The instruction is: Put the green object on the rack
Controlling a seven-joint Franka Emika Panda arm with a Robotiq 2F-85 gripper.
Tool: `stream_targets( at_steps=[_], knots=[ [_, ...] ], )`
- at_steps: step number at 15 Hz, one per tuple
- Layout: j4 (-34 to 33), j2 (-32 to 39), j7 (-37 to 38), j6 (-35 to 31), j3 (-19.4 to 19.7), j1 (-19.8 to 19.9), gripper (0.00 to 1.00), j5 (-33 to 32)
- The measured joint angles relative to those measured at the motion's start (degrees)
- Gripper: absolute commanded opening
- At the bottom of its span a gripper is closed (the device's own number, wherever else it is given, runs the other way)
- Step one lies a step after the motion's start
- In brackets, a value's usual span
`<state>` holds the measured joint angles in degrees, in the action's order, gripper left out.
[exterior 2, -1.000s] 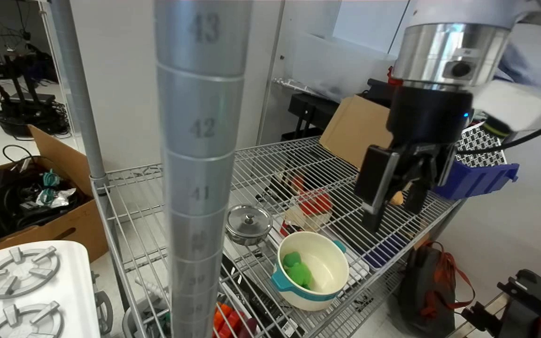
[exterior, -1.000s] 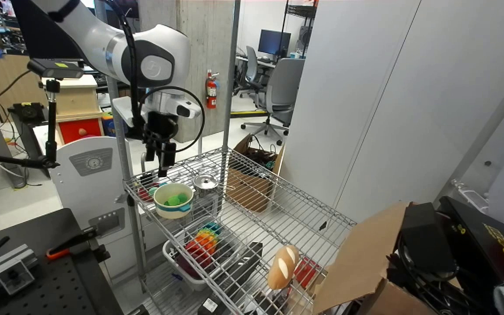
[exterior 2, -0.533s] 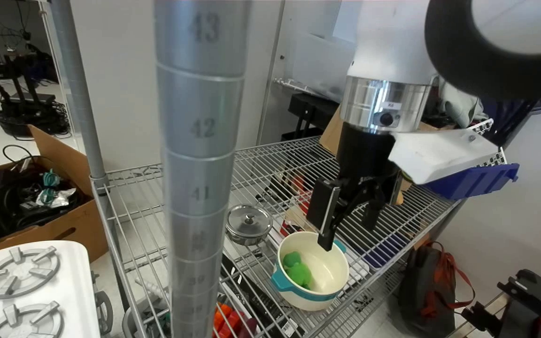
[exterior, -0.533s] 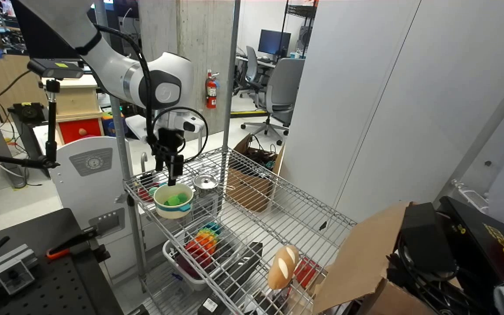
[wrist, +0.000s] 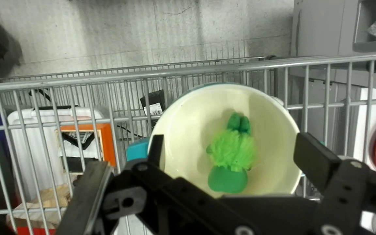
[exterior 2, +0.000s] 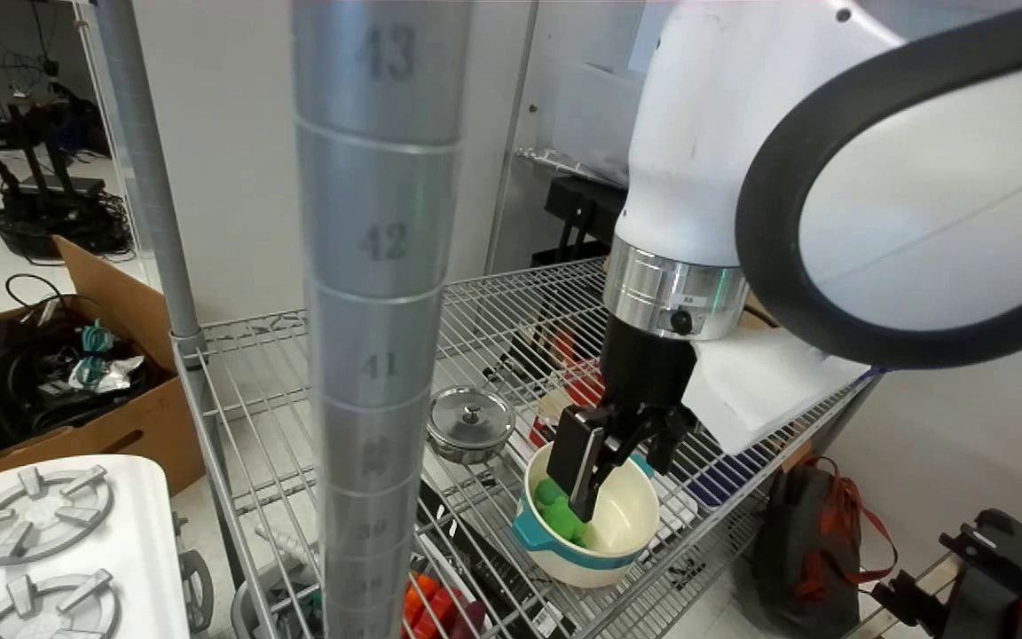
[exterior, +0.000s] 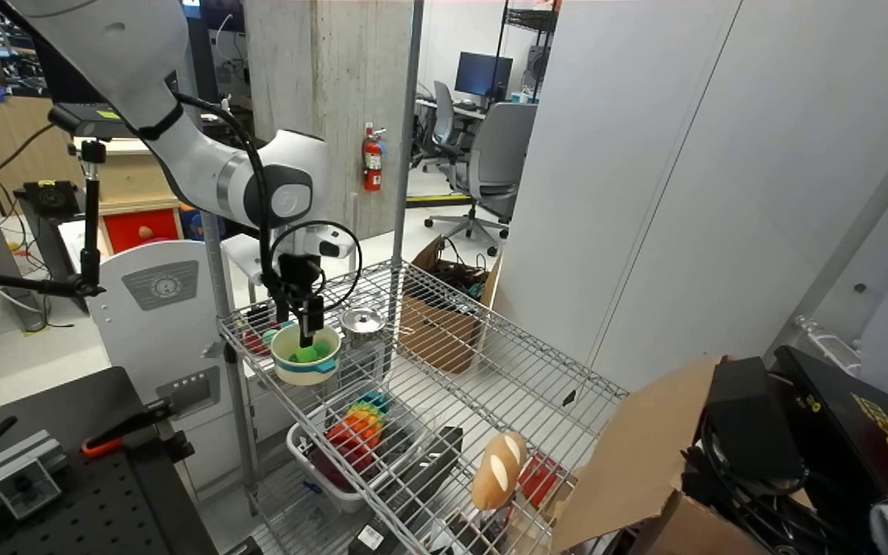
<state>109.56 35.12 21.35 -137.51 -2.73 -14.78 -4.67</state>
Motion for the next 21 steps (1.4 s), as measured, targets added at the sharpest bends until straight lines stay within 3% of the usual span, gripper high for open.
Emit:
stream_targets(
  at_steps=[7,8,9,14,16,18,19,20,21],
  knots=[
    [-0.03,1.27,0.25,-4.16,1.94,-1.56,1.0,-0.85],
    [-0.03,1.46,0.25,-4.62,2.17,-1.72,0.92,-0.86],
    [-0.03,1.68,0.25,-5.21,2.38,-1.9,0.72,-0.86],
    [-0.42,3.34,0.25,-7.12,2.71,-2.27,0.34,-0.86],
    [-0.57,4.13,0.25,-7.78,2.8,-2.42,0.22,-0.86],
    [-0.92,5.07,0.25,-8.21,3.1,-2.81,0.26,-1.02],
    [-1.25,5.7,0.25,-8.56,3.5,-3.24,0.34,-1.43],
    [-1.66,6.49,0.28,-8.87,4.05,-3.79,0.11,-1.99],
    [-2.27,7.42,0.29,-9.02,4.58,-4.31,0.04,-2.57]
  ],
)
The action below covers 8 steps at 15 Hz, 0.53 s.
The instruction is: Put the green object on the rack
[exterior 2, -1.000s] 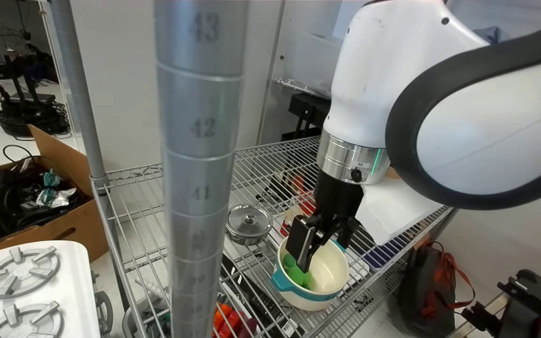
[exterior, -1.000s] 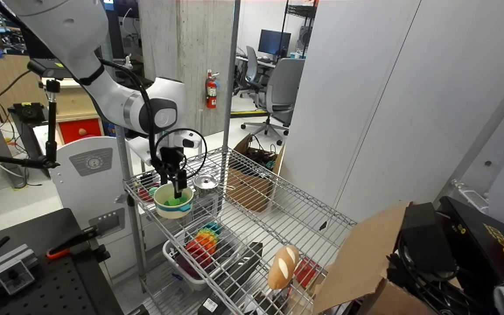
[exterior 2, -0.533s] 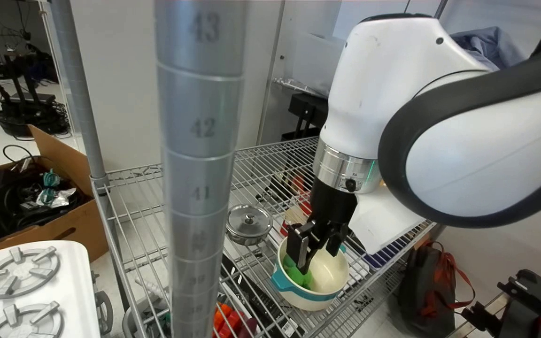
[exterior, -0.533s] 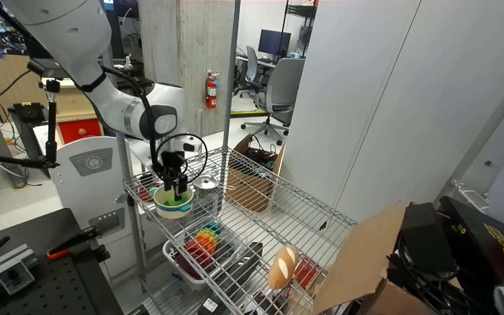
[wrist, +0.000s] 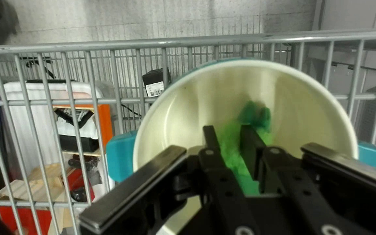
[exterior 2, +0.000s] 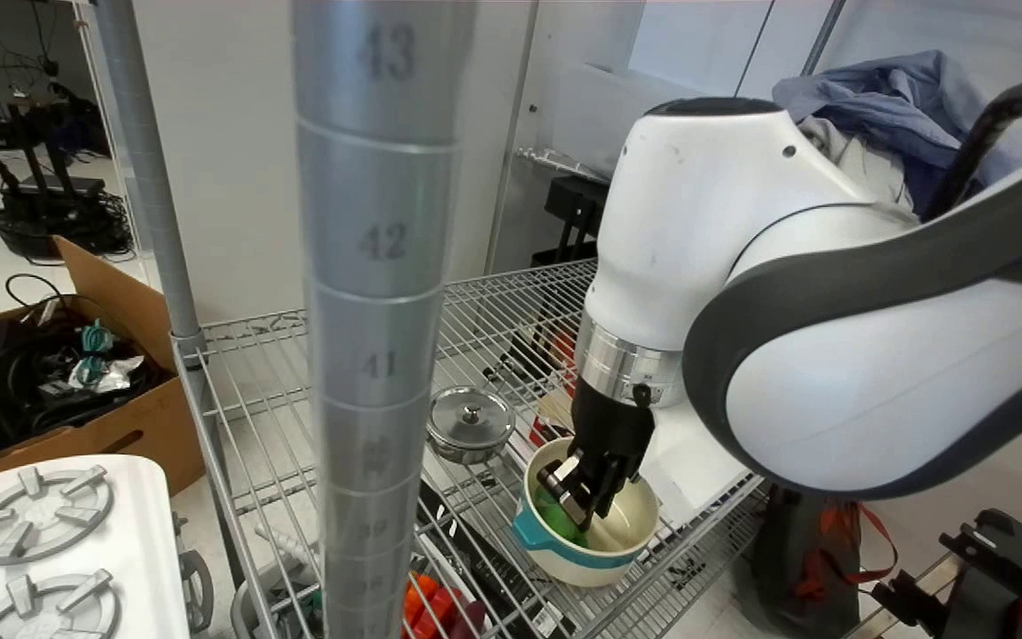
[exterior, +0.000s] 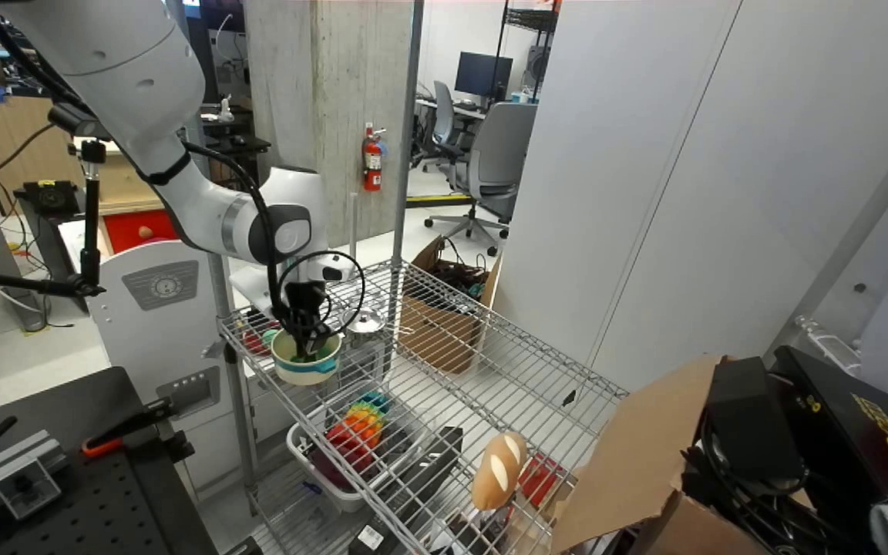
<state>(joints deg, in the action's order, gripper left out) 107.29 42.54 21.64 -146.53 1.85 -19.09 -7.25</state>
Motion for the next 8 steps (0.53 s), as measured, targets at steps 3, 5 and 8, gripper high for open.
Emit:
stream_targets(
  at_steps=[3,5,8],
  knots=[
    [-2.46,2.98,0.01,-0.05,1.33,-1.05,0.0,-0.55],
    [-3.84,3.88,0.01,0.26,1.88,-1.15,0.01,-0.55],
    [-4.48,4.18,0.01,0.31,2.16,-1.14,0.01,-0.56]
  ],
)
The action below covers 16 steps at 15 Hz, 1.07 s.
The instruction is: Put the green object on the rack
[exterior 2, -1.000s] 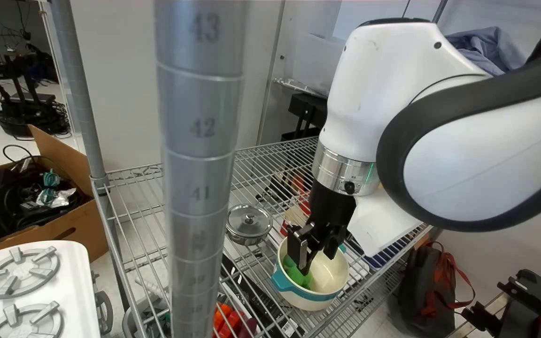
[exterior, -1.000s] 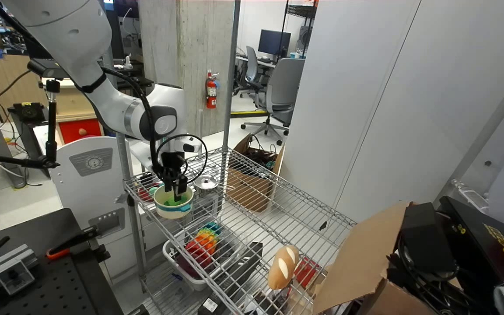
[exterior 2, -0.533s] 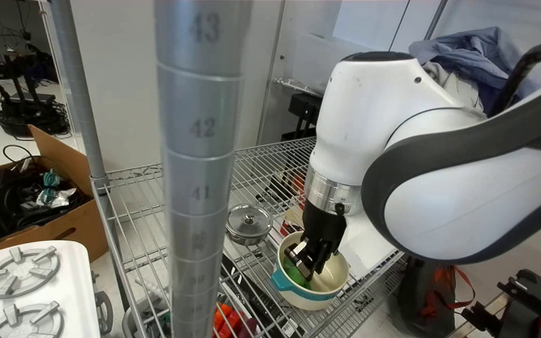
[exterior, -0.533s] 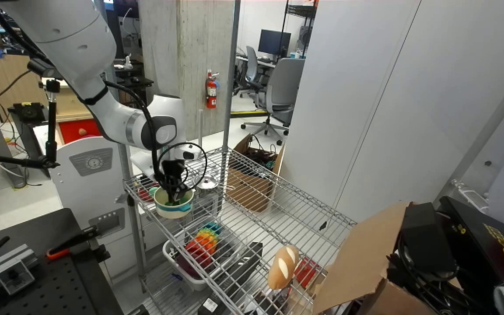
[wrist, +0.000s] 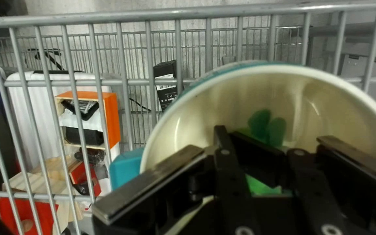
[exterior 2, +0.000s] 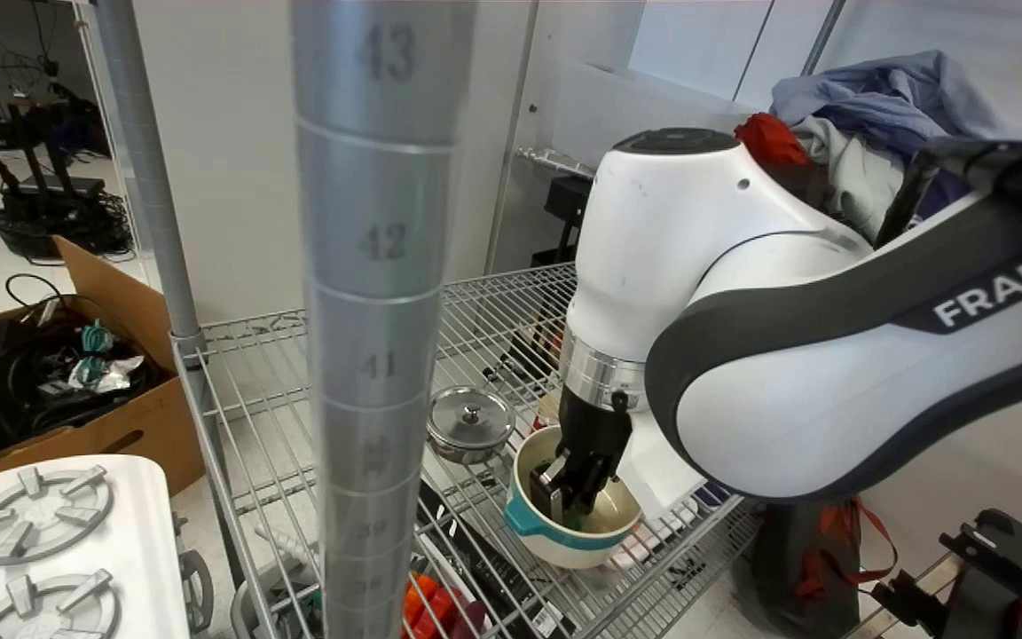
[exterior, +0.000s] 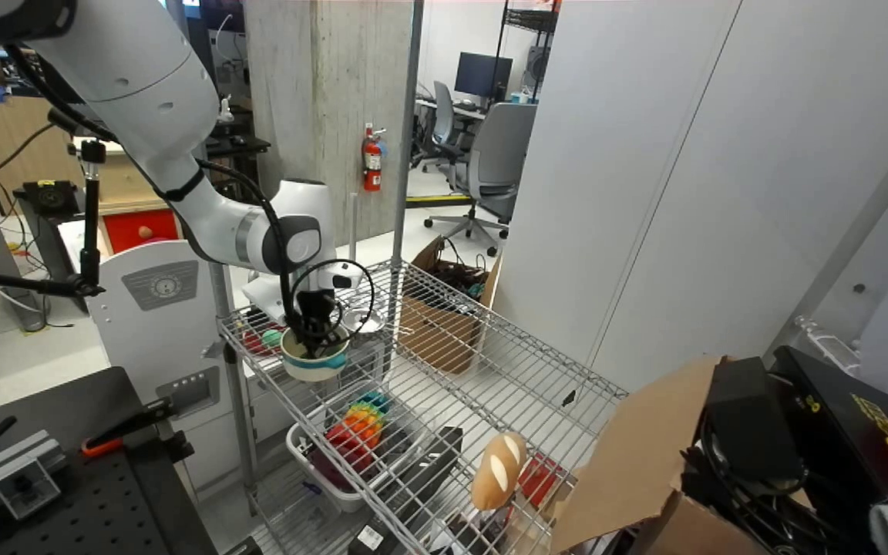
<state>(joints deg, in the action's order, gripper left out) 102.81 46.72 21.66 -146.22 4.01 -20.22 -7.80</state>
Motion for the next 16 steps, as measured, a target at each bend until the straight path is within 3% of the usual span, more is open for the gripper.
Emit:
stream_targets(
  at_steps=[5,11,16],
  knots=[
    [0.05,-2.04,-0.03,1.2,-0.59,-0.02,0.01,0.08],
    [0.68,-11.2,-0.03,7.5,-1.66,0.68,0.01,0.49],
    [1.25,-16.03,-0.56,11.79,-0.97,7.17,0.01,0.65]
  ],
)
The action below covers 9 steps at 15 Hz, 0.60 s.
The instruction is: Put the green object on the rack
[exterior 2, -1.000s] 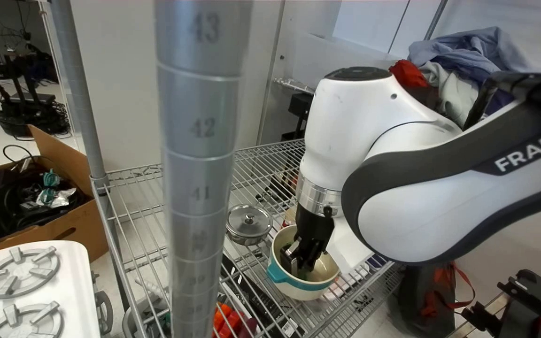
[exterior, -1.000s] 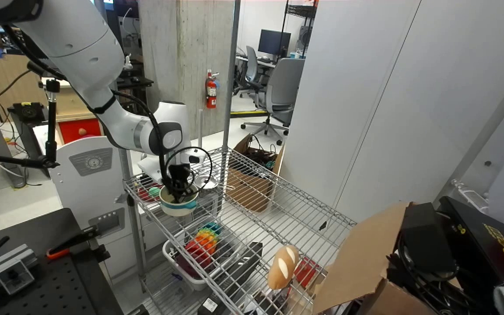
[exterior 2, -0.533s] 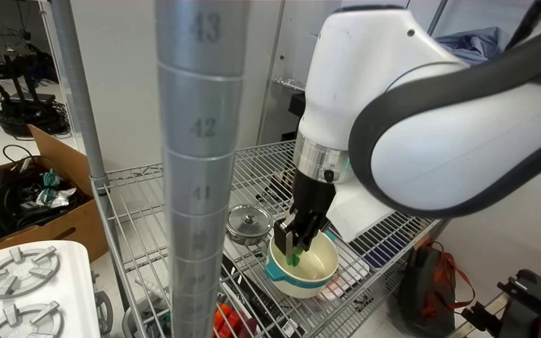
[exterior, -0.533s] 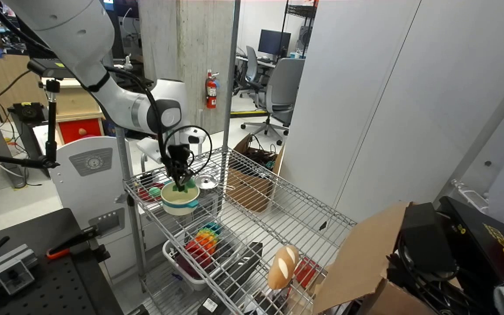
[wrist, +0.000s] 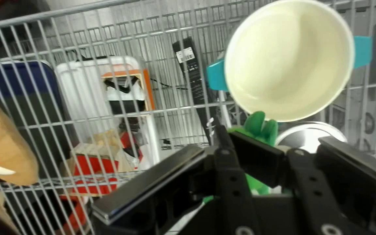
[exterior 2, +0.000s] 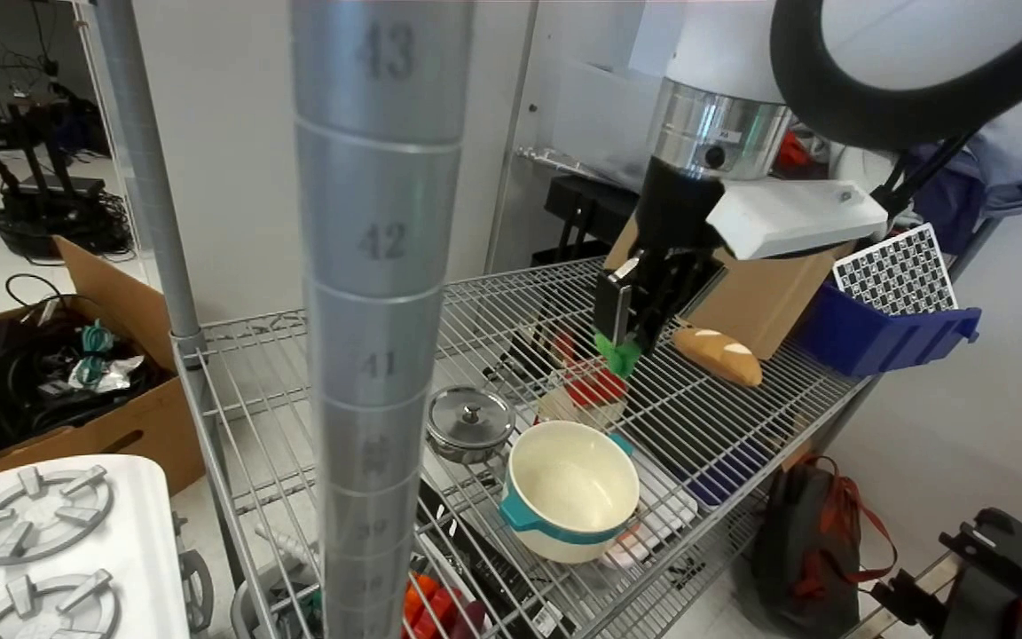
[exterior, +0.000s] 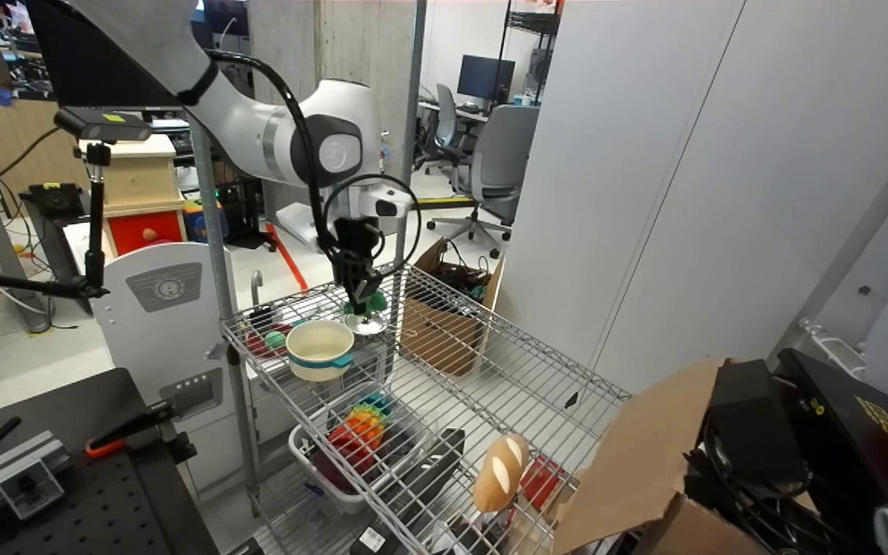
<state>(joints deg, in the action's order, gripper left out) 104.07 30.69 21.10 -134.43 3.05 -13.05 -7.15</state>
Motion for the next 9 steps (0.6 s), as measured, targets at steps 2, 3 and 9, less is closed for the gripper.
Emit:
stream_targets(
  at_steps=[2,3,9],
  knots=[
    [0.07,0.75,-0.66,0.73,1.31,3.93,0.01,0.0],
    [0.04,1.7,-0.95,0.81,2.16,5.87,0.01,0.0],
    [-4.38,13.91,-1.5,0.82,5.74,13.2,0.01,-0.04]
  ],
)
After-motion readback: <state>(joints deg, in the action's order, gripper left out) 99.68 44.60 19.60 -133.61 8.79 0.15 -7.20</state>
